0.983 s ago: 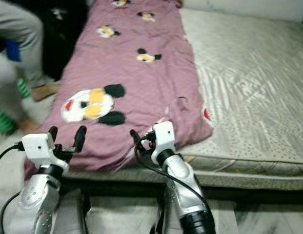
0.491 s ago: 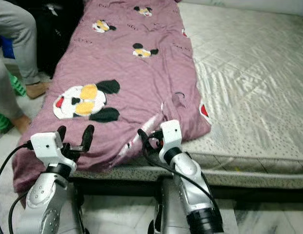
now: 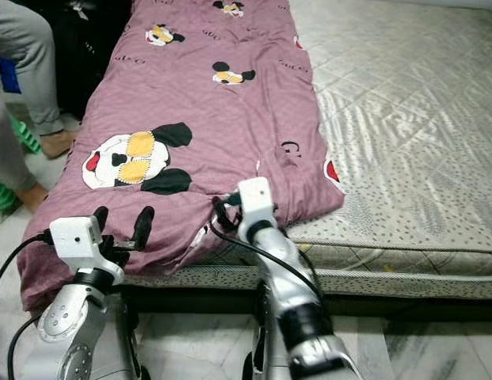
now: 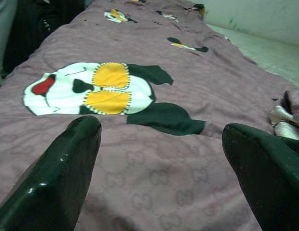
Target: Clean up the room
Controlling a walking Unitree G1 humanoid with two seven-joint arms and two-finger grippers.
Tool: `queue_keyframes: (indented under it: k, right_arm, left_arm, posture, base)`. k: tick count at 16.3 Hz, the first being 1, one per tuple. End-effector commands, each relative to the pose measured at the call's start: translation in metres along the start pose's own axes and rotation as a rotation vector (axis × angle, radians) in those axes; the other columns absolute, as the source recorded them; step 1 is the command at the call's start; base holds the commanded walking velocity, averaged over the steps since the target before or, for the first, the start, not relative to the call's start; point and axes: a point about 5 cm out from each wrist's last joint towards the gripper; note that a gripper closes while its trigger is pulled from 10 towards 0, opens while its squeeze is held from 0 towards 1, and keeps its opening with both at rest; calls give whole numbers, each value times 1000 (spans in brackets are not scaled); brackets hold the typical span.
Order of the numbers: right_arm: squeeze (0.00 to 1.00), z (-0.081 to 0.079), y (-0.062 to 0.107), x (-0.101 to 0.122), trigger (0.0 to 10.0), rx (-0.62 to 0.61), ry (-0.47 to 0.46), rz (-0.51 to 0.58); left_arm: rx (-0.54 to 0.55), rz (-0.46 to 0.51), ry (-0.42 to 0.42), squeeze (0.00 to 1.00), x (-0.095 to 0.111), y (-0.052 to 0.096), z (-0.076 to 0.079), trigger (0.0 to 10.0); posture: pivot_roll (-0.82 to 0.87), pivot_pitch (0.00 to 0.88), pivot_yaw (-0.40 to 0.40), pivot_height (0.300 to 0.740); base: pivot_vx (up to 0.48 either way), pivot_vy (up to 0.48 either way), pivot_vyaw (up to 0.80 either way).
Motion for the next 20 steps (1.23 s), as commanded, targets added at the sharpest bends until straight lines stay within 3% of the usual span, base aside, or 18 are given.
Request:
queue_keyframes:
  k: [1, 2, 3, 4, 10, 12, 13, 14, 18, 20]
  right_arm:
    - [0, 4, -2, -3, 10000, -53, 20, -32]
    - [0, 6, -3, -4, 10000, -69, 29, -40]
    - [0, 17, -3, -9, 0, -142, 50, -78]
    - [0, 19, -3, -10, 0, -153, 52, -86]
    - [0, 68, 10, -37, 0, -410, 26, -212]
    - [0, 90, 25, -45, 3412, -469, 39, -224]
    - [0, 94, 29, -47, 3412, -480, 44, -228]
    - [0, 101, 39, -53, 2784, -493, 59, -242]
    - [0, 116, 84, -80, 3294, -537, 105, -333]
    - [0, 119, 99, -88, 2980, -552, 92, -367]
  left_arm:
    - [19, -2, -16, 0, 2, 3, -2, 10000]
    - [20, -3, -16, 0, 2, 3, -2, 10000]
    - [23, -7, -13, 0, 0, 3, 0, 10000]
    - [23, -8, -13, 0, 0, 3, 0, 10000]
    - [24, -16, -13, 0, -2, -2, 1, 10000]
    - [29, -12, -16, 0, -2, -3, 0, 10000]
    - [30, -12, -16, 0, -1, -2, 0, 10000]
    - [31, -12, -17, 0, -2, -3, -1, 10000]
    - [25, -15, -11, 0, -4, -5, 1, 10000]
    - [19, -15, -11, 0, -4, -7, 2, 10000]
  posture:
    - [79, 177, -70, 501]
    - [78, 176, -70, 501]
    - [74, 171, -71, 501]
    - [73, 171, -71, 501]
    - [60, 153, -71, 501]
    - [57, 148, -74, 501]
    - [57, 148, -74, 501]
    - [57, 148, -74, 501]
    - [24, 138, -70, 501]
    - [17, 138, -63, 501]
  base:
    - [0, 0, 0]
    - [0, 0, 0]
    - [0, 0, 0]
    - [0, 0, 0]
    - [0, 0, 0]
    - [0, 0, 0]
    - [0, 0, 0]
    - [0, 0, 0]
    - [0, 0, 0]
    - [0, 0, 0]
Point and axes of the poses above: a point about 5 cm out from each wrist's last joint towards the gripper, its own y axis pointing back from the gripper into the wrist, its own x axis along the axis of the wrist's last joint, z = x × y, and after that the axes turned 12 degrees about y, right-handed
